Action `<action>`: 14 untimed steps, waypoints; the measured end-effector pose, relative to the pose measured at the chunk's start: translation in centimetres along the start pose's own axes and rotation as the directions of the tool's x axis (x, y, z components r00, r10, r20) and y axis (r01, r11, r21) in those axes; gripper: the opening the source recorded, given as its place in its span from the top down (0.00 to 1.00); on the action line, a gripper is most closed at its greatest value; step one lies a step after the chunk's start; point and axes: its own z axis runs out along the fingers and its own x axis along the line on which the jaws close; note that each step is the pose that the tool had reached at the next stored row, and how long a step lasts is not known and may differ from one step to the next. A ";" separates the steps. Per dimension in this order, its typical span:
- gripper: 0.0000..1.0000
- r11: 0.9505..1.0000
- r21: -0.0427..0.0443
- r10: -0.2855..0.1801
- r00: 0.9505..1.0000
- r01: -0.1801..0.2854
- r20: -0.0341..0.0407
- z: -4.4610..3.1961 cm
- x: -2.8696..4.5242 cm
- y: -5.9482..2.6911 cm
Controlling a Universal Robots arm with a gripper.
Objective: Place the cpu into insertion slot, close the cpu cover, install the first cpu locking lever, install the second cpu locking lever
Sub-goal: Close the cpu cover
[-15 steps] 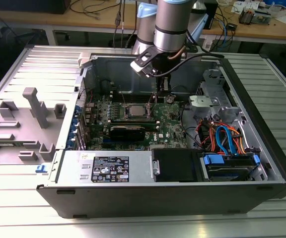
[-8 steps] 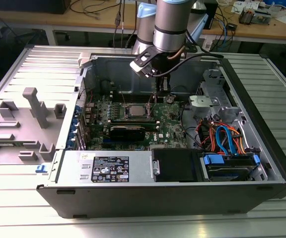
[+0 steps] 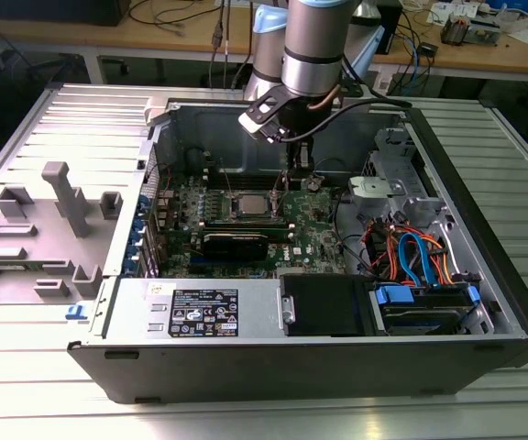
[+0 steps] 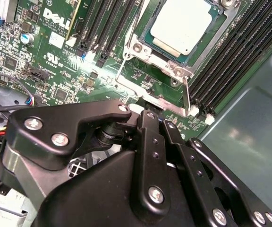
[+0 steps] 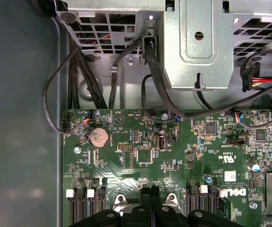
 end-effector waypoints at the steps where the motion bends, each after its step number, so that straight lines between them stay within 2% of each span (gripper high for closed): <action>1: 0.89 1.000 0.000 0.000 1.000 0.000 0.000 0.00 0.00 -0.02; 14: 0.89 1.000 0.000 0.000 1.000 0.000 0.000 0.00 0.00 -0.32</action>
